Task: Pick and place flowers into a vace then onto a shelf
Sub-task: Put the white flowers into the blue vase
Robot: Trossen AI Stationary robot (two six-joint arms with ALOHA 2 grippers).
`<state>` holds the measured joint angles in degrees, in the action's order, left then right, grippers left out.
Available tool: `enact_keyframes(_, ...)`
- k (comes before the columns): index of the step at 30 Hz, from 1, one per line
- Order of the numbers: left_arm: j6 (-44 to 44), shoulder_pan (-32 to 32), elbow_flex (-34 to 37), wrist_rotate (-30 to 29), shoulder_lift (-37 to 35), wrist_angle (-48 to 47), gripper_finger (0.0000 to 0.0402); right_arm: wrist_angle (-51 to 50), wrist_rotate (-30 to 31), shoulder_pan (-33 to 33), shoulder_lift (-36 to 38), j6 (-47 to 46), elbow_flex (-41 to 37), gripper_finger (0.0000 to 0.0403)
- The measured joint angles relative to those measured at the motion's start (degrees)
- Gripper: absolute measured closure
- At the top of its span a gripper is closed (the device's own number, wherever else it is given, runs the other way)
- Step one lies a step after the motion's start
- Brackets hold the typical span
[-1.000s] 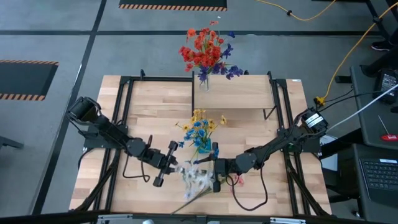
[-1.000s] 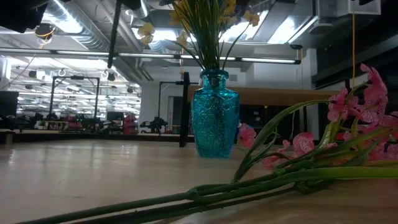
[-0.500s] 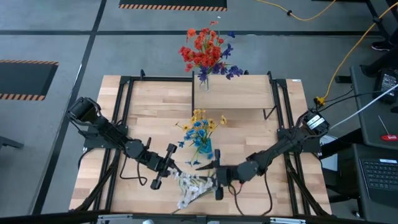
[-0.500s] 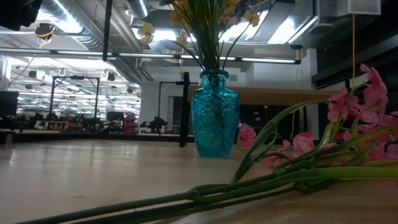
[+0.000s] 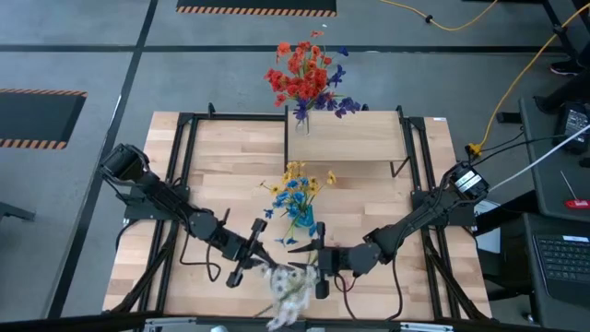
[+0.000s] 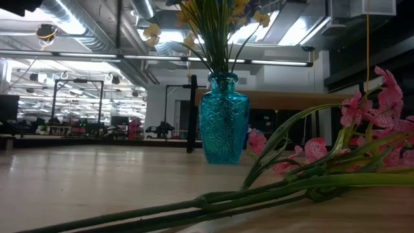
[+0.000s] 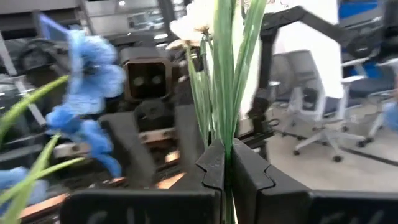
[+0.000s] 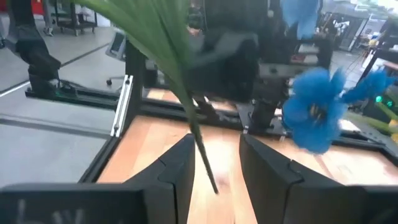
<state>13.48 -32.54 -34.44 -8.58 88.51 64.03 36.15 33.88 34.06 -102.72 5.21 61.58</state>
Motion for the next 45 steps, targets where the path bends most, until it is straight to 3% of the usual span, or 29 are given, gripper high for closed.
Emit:
enact_keyframes(14,-0.88,3.67,-0.32,-0.79,0.00,-2.55,0.0395,4.20,-4.21,-0.90,0.00,4.34,-0.02,0.0274)
enact_keyframes(38,-0.69,4.38,-0.32,-3.98,0.00,-5.56,0.0394,7.82,-4.55,-1.66,0.00,7.05,-0.02,0.0275)
enact_keyframes(45,-0.70,4.53,-0.32,-3.96,0.00,-5.53,0.0393,7.79,-4.52,-1.92,0.00,7.02,-0.02,0.0319)
